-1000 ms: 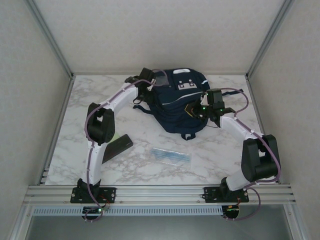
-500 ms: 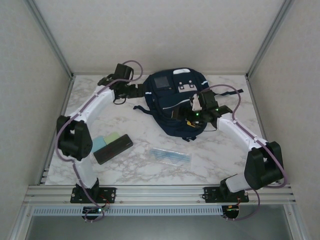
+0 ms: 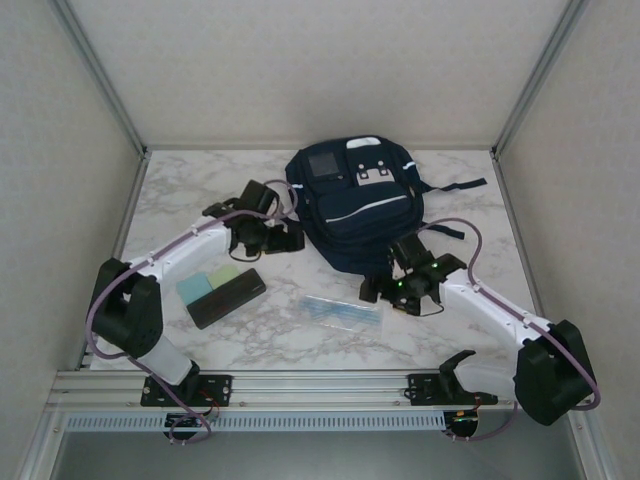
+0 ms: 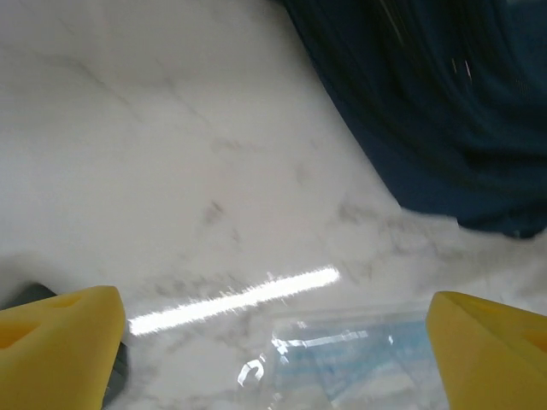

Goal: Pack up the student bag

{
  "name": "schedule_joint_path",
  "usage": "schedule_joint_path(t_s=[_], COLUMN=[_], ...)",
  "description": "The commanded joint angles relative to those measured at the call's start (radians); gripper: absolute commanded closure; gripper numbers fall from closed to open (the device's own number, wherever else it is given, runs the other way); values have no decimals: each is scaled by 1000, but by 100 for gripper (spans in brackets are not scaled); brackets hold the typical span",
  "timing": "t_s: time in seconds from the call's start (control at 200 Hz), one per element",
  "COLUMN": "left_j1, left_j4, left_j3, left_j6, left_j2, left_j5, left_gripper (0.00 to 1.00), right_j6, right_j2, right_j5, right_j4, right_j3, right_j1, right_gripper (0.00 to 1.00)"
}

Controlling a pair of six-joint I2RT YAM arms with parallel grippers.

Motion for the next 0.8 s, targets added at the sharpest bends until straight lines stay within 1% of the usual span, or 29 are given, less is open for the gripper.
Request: schedule_joint_path(t_s=[0.0,0.185,0.245,0.32,0.445,0.506,0.521,0.666,0.796], left_j1=[-64,-132,-145,-161,-181,-187,-187,-194,-195], left_j4=[8,67,79,100,124,139,143,158,181], left_j3=[-55,-145,-162,-181,-194,-202,-203,-215,-234], left_j6=[-39,-84,-92,-104,-118,-124,-125,-126,-134], left_j2=[-9,13,23,43,71,78,80,105,117], left_j5=[51,37,30,26,16,16,15,13,23], left_gripper=[12,15,21,26,29,30,31,34,35], right_j6=[67,129,146,164,173,178,182,232,268], right_j2=[-10,-20,-16,2,53,75,80,139,214], right_j5=[27,39,40,44,93,117,123,201,253], right_j4=[-3,42,69,105,113,116,118,106,103], right_j3=[-45,-122,-145,-161,-144,-133,-130,-100,-64], right_j1=[35,100,114,135,177,178,202,266,332], right_gripper=[16,22,26,31,34,37,38,46,48])
